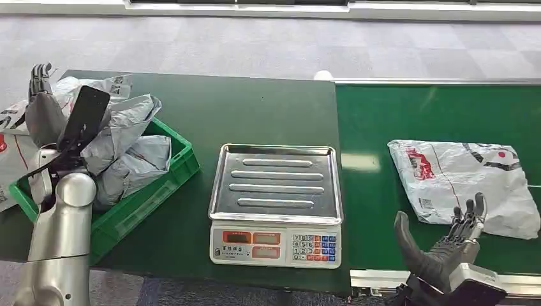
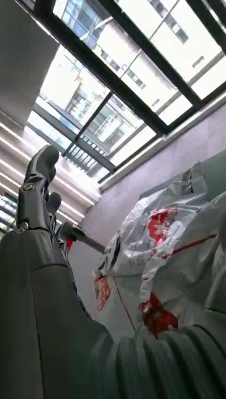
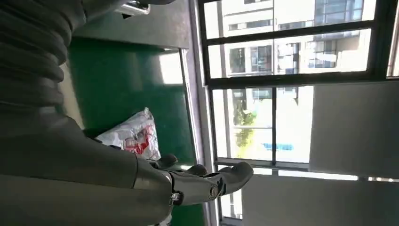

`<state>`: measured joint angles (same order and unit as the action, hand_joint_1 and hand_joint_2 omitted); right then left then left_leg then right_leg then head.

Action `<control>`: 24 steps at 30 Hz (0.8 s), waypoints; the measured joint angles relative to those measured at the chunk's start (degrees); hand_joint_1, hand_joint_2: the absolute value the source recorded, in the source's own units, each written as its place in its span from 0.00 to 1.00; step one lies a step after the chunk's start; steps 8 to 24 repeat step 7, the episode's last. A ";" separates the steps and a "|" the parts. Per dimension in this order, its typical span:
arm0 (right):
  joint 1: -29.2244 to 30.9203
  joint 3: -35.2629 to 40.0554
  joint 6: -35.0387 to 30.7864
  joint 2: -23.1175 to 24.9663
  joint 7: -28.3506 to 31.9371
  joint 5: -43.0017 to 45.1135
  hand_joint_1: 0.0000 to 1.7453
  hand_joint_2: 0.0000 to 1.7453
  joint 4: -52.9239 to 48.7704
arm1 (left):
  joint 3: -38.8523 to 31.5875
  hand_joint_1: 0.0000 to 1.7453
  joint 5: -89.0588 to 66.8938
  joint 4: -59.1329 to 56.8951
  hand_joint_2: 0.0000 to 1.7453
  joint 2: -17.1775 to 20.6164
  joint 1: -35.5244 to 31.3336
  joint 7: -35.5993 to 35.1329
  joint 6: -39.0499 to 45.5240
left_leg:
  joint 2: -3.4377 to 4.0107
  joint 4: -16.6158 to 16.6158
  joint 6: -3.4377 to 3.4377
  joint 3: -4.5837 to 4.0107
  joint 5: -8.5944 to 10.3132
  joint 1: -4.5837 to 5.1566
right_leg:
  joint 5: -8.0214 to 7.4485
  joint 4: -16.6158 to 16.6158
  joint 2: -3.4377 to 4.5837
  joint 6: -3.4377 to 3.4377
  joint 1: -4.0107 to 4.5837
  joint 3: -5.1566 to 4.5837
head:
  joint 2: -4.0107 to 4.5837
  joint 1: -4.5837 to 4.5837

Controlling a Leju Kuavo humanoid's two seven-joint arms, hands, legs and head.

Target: Moved the parcel from conveyor to table for the left to box.

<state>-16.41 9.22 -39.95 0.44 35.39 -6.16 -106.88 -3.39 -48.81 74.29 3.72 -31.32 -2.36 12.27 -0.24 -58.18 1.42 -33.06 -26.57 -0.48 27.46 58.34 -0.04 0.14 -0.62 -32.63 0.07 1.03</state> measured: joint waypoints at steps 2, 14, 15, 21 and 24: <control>-0.40 0.00 0.00 0.00 -0.13 -0.02 0.00 1.00 0.00 | 0.00 0.00 0.88 0.35 1.00 -0.11 0.70 0.35 -0.84 | 0.00 0.00 0.00 -0.01 0.00 0.00 | 0.00 0.00 0.00 0.00 0.00 -0.01 | 0.00 0.00; -0.91 0.00 0.00 0.00 -0.57 -0.02 0.00 1.00 -0.02 | 0.00 0.00 6.77 2.17 1.00 -0.59 2.50 4.40 -0.09 | 0.00 0.00 0.00 -0.02 0.00 0.01 | 0.00 0.00 0.01 0.00 -0.01 0.00 | 0.00 0.00; -0.91 0.00 0.00 0.00 -0.57 -0.02 0.00 1.00 -0.02 | 0.00 0.00 6.77 2.17 1.00 -0.59 2.50 4.40 -0.09 | 0.00 0.00 0.00 -0.02 0.00 0.01 | 0.00 0.00 0.01 0.00 -0.01 0.00 | 0.00 0.00; -0.91 0.00 0.00 0.00 -0.57 -0.02 0.00 1.00 -0.02 | 0.00 0.00 6.77 2.17 1.00 -0.59 2.50 4.40 -0.09 | 0.00 0.00 0.00 -0.02 0.00 0.01 | 0.00 0.00 0.01 0.00 -0.01 0.00 | 0.00 0.00; -0.91 0.00 0.00 0.00 -0.57 -0.02 0.00 1.00 -0.02 | 0.00 0.00 6.77 2.17 1.00 -0.59 2.50 4.40 -0.09 | 0.00 0.00 0.00 -0.02 0.00 0.01 | 0.00 0.00 0.01 0.00 -0.01 0.00 | 0.00 0.00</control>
